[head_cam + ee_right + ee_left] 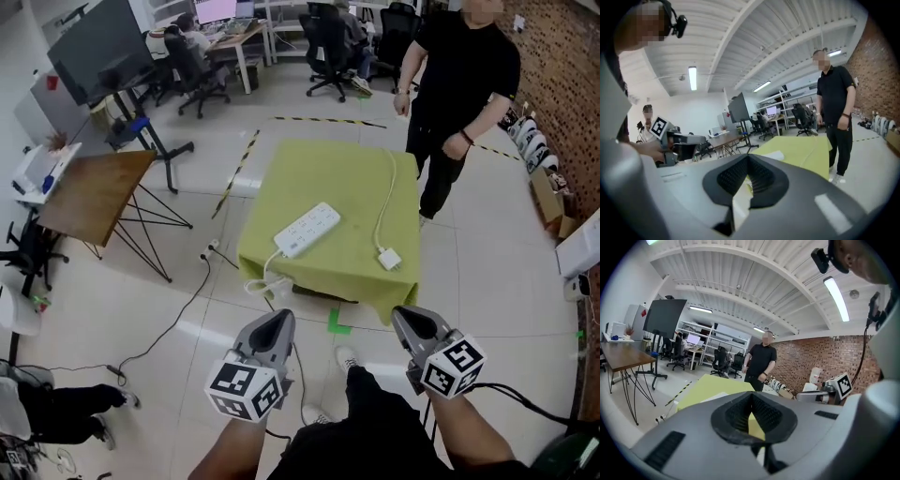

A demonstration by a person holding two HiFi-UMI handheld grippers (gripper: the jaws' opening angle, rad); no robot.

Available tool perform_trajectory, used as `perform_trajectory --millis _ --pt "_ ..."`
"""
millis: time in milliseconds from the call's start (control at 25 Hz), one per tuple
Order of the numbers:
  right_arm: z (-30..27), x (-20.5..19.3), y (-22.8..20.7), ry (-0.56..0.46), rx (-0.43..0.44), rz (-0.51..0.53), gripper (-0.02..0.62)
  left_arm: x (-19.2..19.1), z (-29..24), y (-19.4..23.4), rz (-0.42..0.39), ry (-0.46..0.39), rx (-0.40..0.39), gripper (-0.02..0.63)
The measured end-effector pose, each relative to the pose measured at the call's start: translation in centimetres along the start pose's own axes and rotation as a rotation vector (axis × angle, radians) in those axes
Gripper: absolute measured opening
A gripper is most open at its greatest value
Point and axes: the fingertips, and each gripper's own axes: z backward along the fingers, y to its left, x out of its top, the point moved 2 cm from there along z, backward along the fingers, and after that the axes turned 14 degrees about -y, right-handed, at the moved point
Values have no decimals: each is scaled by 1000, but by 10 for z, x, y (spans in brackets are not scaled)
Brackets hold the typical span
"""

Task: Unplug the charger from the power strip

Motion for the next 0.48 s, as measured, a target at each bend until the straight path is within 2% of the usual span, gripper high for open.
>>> perform_trajectory --millis 240,480 --pt "73 8 58 -21 13 -11 2 -18 27 -34 0 22 -6 6" --pt "138 -2 48 12 -2 -5 2 -18 45 -76 -16 -16 31 6"
